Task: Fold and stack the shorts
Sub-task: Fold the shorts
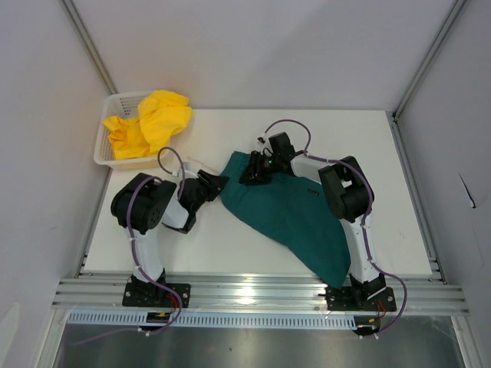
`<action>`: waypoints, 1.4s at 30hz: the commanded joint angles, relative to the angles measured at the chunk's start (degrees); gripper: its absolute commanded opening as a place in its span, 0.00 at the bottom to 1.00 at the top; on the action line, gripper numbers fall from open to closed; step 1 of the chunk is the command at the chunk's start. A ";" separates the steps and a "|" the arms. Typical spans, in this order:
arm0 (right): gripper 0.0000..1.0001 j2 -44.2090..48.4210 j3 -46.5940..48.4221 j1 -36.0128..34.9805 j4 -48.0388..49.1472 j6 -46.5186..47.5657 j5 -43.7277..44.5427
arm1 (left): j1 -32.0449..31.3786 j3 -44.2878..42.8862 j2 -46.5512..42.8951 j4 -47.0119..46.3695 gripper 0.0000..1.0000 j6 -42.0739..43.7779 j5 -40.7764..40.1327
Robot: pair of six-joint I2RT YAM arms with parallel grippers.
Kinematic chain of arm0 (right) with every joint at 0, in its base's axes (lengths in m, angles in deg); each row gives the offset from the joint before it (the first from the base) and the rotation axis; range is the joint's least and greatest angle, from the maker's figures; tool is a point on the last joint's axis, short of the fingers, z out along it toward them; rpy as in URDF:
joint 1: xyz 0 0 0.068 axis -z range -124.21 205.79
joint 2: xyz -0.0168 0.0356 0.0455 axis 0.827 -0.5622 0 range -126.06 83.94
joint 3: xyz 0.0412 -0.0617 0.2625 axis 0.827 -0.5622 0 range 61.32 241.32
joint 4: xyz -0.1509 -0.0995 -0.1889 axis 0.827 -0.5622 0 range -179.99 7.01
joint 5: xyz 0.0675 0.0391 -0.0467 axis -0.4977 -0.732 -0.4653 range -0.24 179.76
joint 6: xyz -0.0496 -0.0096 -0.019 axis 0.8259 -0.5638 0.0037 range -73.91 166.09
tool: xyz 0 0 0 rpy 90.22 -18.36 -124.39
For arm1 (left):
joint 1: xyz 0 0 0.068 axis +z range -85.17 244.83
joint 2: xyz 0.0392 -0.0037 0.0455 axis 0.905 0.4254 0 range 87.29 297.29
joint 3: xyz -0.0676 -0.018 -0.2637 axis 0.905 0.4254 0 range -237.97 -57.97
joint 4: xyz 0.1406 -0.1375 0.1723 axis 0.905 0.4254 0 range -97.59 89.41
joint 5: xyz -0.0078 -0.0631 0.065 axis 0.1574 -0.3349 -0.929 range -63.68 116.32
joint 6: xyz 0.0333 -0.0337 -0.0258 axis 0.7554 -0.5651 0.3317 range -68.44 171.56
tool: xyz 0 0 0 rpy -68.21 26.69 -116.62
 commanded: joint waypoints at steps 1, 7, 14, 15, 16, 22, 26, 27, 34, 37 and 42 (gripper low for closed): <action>0.45 -2.17 -1.57 -1.33 -8.83 3.59 2.98 | 0.00 0.89 -0.38 -0.96 0.46 6.59 -0.50; 0.45 -2.70 0.89 -0.71 -8.65 3.68 1.31 | -0.27 1.42 -3.89 -0.35 0.07 11.16 -1.64; 0.50 2.39 0.20 1.39 -6.81 3.77 -2.39 | -1.41 3.88 -8.90 2.03 0.00 14.85 -7.08; 0.50 3.70 -0.59 1.74 -6.72 3.68 -2.39 | -1.58 4.84 -9.70 2.12 0.00 15.03 -7.88; 0.51 6.59 -1.38 2.27 -6.63 3.77 -2.21 | -1.93 5.63 -10.57 2.38 0.00 15.38 -8.58; 0.39 15.75 -9.03 3.42 -9.26 3.77 -4.48 | -4.83 6.17 -17.87 7.55 0.00 20.64 -14.03; 0.00 19.09 -12.81 3.77 -14.26 3.77 -9.23 | -6.15 6.08 -22.35 10.29 0.00 23.10 -16.32; 0.00 19.71 -14.82 3.68 -15.41 3.77 -9.76 | -6.68 5.99 -23.93 10.73 0.00 23.72 -17.37; 0.00 28.06 -28.18 3.51 -13.49 0.87 -13.19 | -8.18 6.61 -28.51 13.89 0.00 26.89 -20.98; 0.00 29.64 -32.58 3.59 -10.77 -1.15 -15.30 | -8.62 6.61 -30.79 15.47 0.00 28.03 -22.12; 0.00 27.82 -33.91 2.98 -9.88 -1.68 -15.39 | -10.46 6.17 -34.40 17.41 0.00 32.33 -25.19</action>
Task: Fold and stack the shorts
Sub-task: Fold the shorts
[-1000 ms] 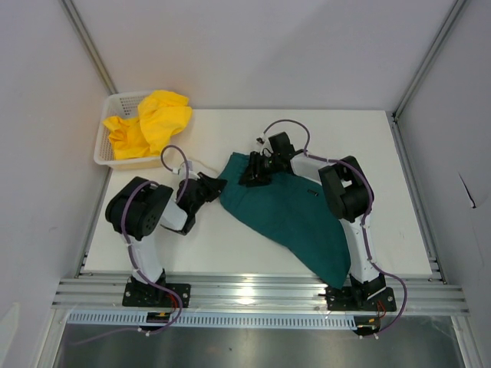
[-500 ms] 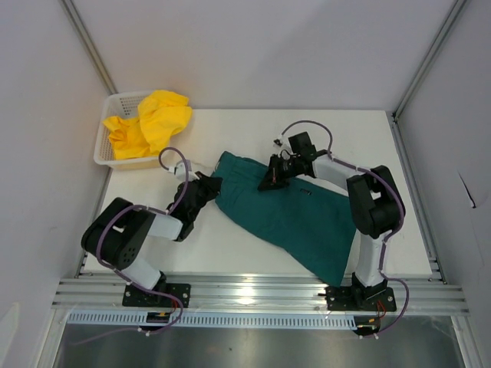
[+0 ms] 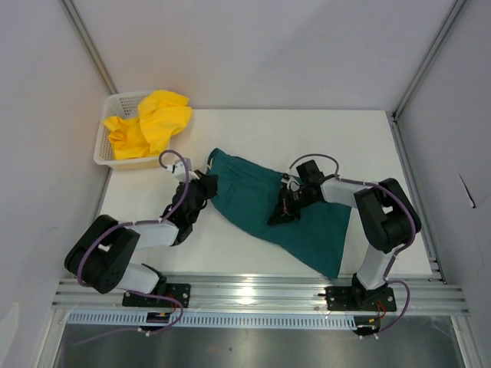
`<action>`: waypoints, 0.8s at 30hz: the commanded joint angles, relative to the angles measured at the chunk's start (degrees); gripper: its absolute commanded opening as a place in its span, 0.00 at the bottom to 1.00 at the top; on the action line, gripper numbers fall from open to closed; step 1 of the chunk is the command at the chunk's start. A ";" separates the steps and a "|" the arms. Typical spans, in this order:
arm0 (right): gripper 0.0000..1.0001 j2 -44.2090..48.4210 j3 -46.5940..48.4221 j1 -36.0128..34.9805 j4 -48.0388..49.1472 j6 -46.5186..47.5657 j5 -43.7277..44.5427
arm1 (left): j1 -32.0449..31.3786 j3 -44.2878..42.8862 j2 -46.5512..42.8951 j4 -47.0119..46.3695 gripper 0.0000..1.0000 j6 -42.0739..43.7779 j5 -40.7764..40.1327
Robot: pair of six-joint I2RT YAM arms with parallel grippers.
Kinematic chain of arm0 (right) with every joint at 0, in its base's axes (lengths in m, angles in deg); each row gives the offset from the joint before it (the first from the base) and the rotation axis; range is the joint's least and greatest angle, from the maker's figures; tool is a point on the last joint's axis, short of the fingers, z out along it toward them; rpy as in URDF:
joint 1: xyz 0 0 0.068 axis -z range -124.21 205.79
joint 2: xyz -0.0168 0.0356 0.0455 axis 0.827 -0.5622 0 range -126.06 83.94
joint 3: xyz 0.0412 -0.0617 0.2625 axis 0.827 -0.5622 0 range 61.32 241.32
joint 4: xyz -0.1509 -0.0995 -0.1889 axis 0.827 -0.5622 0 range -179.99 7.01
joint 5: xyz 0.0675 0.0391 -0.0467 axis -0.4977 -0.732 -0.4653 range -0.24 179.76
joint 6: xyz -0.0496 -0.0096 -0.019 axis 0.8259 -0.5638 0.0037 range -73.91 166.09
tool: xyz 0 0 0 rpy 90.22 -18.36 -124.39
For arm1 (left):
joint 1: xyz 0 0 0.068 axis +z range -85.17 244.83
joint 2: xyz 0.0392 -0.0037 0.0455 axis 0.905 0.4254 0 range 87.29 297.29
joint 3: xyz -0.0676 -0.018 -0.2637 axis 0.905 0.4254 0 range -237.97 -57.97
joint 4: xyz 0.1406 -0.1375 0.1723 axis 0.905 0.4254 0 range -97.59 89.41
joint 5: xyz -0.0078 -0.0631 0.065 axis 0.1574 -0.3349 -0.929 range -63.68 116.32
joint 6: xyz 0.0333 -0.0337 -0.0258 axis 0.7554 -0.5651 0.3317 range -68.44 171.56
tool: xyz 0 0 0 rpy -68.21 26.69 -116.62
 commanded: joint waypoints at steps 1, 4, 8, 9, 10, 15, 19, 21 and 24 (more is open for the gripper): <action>0.00 -0.96 1.82 -0.58 1.51 -0.44 -2.48 | -1.43 -0.37 -4.65 -1.61 0.00 5.54 -4.54; 0.00 -6.22 5.52 -1.11 -3.33 3.96 -3.18 | -1.79 -0.63 -5.89 -2.83 0.00 8.53 -1.76; 0.00 -12.47 12.36 -1.37 -9.47 8.26 -2.66 | -1.79 -1.25 -7.12 -2.76 0.00 10.47 0.02; 0.00 -13.88 12.99 -1.38 -9.75 9.14 -2.65 | -1.88 -1.42 -7.21 -2.75 0.00 10.99 0.20; 0.00 -15.89 13.26 -1.38 -9.58 8.98 -2.31 | -1.96 -1.51 -7.38 -2.66 0.00 11.35 0.29; 0.00 -19.34 10.89 -1.46 -3.34 3.63 -4.06 | -2.75 -2.39 -8.61 -1.69 0.00 14.95 0.55; 0.00 -21.71 12.03 -2.60 -2.19 1.33 -5.20 | -4.24 -3.61 -9.75 -2.84 0.02 18.90 3.88; 0.00 -23.29 13.43 -2.96 -2.81 0.98 -5.47 | -4.95 -4.75 -10.72 -2.05 0.02 21.36 6.33; 0.00 -24.78 14.49 -4.01 -3.51 0.10 -5.38 | -6.44 -7.92 -11.86 1.81 0.00 26.00 9.68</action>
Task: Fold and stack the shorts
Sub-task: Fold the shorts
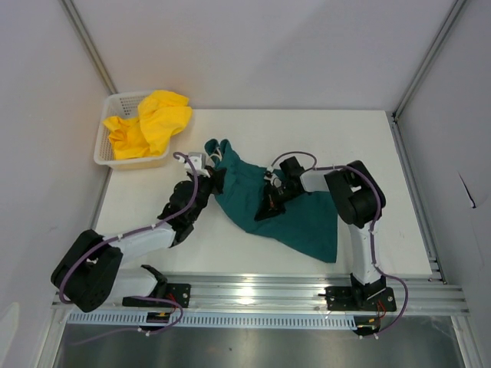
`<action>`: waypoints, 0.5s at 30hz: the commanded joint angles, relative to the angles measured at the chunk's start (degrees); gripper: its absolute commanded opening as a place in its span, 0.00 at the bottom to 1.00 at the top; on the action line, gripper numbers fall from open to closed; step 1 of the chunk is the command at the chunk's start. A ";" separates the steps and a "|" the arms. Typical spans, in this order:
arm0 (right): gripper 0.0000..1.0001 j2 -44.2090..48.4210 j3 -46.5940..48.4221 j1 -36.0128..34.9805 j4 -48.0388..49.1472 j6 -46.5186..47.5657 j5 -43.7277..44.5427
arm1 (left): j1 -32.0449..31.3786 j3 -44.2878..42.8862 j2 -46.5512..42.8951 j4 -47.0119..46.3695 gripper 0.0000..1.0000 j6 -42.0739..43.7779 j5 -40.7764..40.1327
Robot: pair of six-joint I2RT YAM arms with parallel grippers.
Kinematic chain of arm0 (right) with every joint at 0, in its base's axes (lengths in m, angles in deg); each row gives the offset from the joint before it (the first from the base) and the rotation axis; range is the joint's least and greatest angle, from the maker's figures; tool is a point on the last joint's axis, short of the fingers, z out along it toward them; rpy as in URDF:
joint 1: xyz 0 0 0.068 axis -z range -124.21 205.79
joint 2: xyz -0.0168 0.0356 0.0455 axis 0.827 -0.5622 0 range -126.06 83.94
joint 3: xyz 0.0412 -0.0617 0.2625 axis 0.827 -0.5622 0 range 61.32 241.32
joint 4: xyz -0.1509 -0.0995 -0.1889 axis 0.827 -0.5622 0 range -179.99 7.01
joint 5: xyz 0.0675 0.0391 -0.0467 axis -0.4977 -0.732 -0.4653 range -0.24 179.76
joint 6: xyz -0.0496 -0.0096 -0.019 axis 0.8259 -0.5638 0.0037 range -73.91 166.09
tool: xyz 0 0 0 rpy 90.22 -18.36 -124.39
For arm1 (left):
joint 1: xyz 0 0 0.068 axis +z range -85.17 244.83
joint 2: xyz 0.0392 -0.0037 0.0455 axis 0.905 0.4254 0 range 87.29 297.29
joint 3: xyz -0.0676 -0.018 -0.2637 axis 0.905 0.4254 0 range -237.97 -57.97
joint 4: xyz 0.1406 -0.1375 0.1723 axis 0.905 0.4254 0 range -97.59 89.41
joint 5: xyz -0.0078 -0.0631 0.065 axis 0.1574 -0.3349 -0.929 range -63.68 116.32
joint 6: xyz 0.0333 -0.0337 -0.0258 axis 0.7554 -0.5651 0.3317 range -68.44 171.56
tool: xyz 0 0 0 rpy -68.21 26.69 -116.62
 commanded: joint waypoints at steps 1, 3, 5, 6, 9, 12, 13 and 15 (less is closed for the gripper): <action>0.00 -5.03 0.24 -1.87 -4.84 -5.54 0.96 | -2.97 -5.76 -3.54 0.66 0.00 8.27 5.69; 0.00 -5.73 0.24 -2.57 -4.58 -6.42 1.13 | -4.46 -9.97 -3.98 6.81 0.00 10.57 5.69; 0.00 -6.17 0.07 -3.19 -4.06 -7.21 1.14 | -5.26 -11.82 -4.77 9.81 0.00 12.23 5.95; 0.00 -6.61 0.15 -3.89 -3.88 -7.56 0.88 | -5.79 -12.44 -5.21 9.99 0.00 13.03 6.74; 0.00 -8.10 0.68 -5.38 -2.56 -9.32 0.35 | -8.24 -14.11 -5.83 10.16 0.00 17.15 9.29; 0.00 -9.42 2.26 -6.53 -0.62 -11.43 -0.27 | -10.53 -15.69 -4.86 13.58 0.00 20.68 10.53; 0.00 -9.95 2.87 -7.23 -0.10 -11.95 -0.36 | -11.41 -16.92 -4.51 15.16 0.00 21.38 10.61; 0.00 -10.30 4.28 -7.76 2.00 -15.54 -0.62 | -12.11 -17.45 -3.54 16.14 0.00 21.73 11.40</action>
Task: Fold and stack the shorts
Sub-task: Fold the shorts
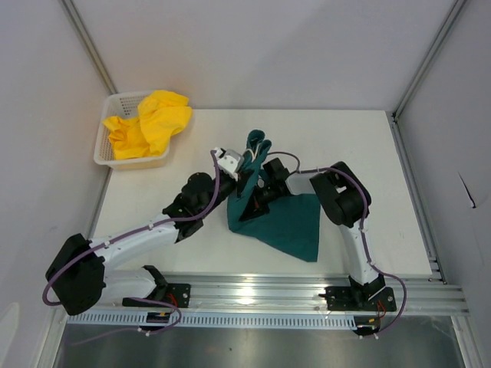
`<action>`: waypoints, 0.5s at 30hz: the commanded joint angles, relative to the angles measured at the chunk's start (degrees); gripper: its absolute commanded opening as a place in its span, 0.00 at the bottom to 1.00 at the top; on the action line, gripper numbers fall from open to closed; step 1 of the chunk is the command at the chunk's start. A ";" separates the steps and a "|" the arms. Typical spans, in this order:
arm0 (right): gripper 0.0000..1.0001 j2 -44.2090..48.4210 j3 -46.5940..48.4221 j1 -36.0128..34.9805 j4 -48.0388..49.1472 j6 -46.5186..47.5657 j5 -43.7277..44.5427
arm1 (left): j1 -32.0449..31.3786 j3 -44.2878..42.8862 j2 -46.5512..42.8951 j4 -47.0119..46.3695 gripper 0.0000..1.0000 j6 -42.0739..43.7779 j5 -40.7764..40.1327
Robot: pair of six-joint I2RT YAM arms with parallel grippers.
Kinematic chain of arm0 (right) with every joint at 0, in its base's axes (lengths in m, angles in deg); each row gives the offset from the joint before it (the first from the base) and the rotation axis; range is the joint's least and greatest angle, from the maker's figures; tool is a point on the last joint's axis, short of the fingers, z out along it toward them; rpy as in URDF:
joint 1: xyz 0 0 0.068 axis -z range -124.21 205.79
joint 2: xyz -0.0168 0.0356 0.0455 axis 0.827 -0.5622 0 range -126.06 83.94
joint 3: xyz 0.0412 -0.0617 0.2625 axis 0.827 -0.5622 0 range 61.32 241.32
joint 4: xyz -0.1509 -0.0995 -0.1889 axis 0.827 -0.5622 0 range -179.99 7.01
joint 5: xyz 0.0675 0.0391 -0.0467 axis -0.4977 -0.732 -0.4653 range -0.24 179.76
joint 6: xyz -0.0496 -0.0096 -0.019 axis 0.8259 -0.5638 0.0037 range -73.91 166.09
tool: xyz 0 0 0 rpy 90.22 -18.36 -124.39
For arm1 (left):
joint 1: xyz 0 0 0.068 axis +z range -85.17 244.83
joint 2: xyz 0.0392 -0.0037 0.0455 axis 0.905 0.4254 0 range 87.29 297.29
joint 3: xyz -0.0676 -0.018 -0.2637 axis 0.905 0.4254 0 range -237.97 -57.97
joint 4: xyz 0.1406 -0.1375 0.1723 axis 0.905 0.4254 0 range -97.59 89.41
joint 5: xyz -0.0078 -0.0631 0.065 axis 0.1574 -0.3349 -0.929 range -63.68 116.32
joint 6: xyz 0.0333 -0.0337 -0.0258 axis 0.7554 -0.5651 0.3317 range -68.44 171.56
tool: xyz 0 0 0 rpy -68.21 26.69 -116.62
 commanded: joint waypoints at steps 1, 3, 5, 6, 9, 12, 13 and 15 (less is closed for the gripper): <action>0.00 -5.45 -0.33 -2.45 -2.50 -12.23 1.65 | -1.78 -4.04 0.11 0.42 0.00 4.79 2.92; 0.00 -5.80 0.73 -2.98 0.32 -15.40 1.65 | -3.62 -3.77 0.37 0.60 0.00 6.20 3.19; 0.00 -6.41 1.78 -3.76 3.49 -19.44 1.56 | -4.94 -4.30 0.55 1.04 0.00 7.86 2.40; 0.00 -6.51 2.48 -4.03 4.63 -20.50 1.30 | -6.08 -4.47 0.98 1.48 0.00 8.39 1.27; 0.00 -6.60 3.19 -4.56 8.16 -24.46 0.86 | -7.32 -5.44 1.78 3.59 0.00 10.24 0.12; 0.03 -5.29 4.07 -4.12 8.87 -23.94 1.73 | -7.41 -5.00 1.61 2.72 0.00 10.51 -2.77; 0.05 -4.76 4.94 -4.03 5.38 -23.33 2.17 | -7.41 -4.13 1.52 1.93 0.00 10.51 -3.66; 0.12 -2.92 6.09 -3.51 2.02 -20.43 3.58 | -7.41 -3.51 1.34 1.04 0.00 11.03 -5.15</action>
